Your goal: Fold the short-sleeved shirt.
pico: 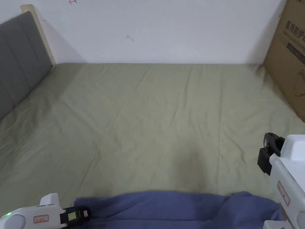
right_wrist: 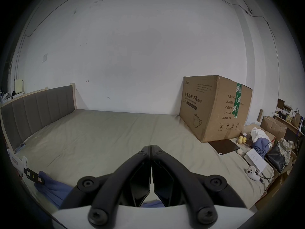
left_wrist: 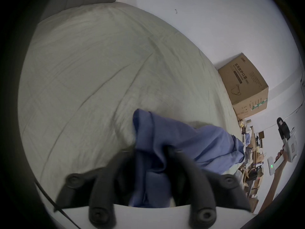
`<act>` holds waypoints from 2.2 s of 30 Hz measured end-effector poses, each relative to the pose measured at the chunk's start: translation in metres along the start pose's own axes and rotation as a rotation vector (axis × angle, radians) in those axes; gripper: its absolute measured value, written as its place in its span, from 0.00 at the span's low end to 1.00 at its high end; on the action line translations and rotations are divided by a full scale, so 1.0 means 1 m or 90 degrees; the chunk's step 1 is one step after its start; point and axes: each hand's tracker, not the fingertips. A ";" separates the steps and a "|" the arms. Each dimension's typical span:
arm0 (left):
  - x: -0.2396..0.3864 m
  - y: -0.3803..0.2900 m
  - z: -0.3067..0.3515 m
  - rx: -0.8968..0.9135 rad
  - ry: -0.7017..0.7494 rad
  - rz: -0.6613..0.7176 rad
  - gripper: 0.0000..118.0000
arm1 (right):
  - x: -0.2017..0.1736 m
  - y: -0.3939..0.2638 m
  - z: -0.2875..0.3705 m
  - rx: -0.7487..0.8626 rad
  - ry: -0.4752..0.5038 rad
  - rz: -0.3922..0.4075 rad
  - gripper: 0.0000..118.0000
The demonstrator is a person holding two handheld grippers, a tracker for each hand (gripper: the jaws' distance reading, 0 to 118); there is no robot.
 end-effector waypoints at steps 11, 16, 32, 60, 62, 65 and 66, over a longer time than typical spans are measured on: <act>0.028 0.017 0.061 0.067 0.023 -0.064 0.05 | 0.022 0.007 0.011 0.015 -0.015 -0.009 0.00; 0.013 0.033 0.097 0.088 0.134 -0.083 0.05 | 0.026 0.009 0.017 0.028 -0.009 -0.015 0.00; 0.188 0.000 0.039 -0.029 0.092 -0.233 0.05 | 0.046 0.004 0.033 0.030 0.003 -0.032 0.00; 0.248 -0.017 0.017 0.106 0.088 -0.228 0.83 | 0.066 0.004 0.040 0.025 -0.009 -0.038 0.00; 0.238 -0.016 0.027 0.146 0.114 -0.227 0.72 | 0.065 0.006 0.040 0.027 -0.008 -0.037 0.00; 0.222 -0.020 0.030 0.174 0.107 -0.217 0.25 | 0.063 0.008 0.040 0.030 -0.006 -0.036 0.00; 0.218 -0.023 0.027 0.177 0.106 -0.218 0.11 | 0.063 0.008 0.040 0.031 -0.006 -0.036 0.00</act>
